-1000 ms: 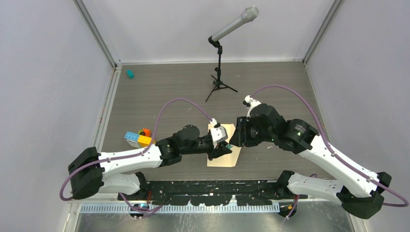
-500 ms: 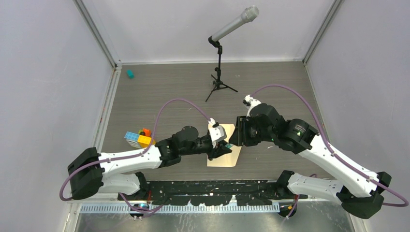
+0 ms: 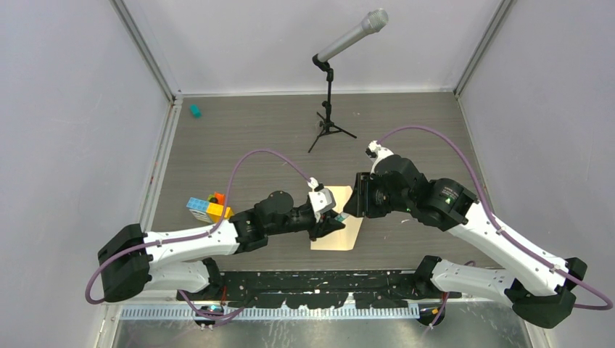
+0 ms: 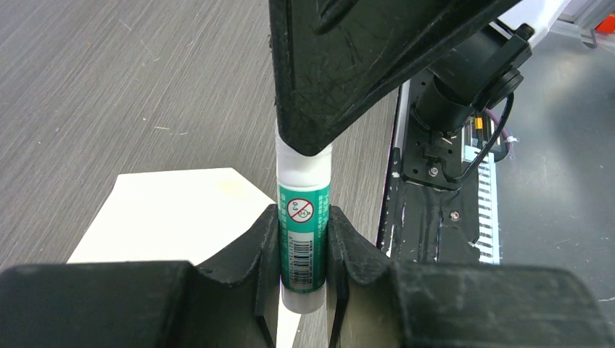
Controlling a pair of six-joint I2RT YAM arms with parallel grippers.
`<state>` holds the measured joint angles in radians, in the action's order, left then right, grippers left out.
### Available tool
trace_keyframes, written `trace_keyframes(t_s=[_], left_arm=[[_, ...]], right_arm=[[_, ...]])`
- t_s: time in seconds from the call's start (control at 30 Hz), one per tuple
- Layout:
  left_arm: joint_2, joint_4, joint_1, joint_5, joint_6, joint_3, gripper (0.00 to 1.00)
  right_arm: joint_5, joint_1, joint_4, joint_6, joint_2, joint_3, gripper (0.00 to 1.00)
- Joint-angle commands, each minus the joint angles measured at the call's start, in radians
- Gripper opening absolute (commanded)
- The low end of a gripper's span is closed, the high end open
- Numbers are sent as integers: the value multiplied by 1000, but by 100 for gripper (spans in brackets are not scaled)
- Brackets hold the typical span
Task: Place the letter into the envelope and seal it
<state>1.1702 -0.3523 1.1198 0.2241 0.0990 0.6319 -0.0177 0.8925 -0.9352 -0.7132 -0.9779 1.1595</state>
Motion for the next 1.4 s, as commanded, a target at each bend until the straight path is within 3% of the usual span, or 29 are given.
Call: trace_keyframes(t_s=[0.0,0.73,1.03,1.37], left_arm=[[-25,-74,4,-18,7,-2,0],[-11,-119,3,-28,28,-13,0],[-12,-113,2,-17,15,-26,0],[-44,-40,1,26,-15,-24,0]], right_arm=[[-3,0,54,-12,1,-4,40],[55,0,105,-28,-13,-36,29],[91,-10,94,-8,-10,2,6],[183,-71,21,36,-7,75,1]])
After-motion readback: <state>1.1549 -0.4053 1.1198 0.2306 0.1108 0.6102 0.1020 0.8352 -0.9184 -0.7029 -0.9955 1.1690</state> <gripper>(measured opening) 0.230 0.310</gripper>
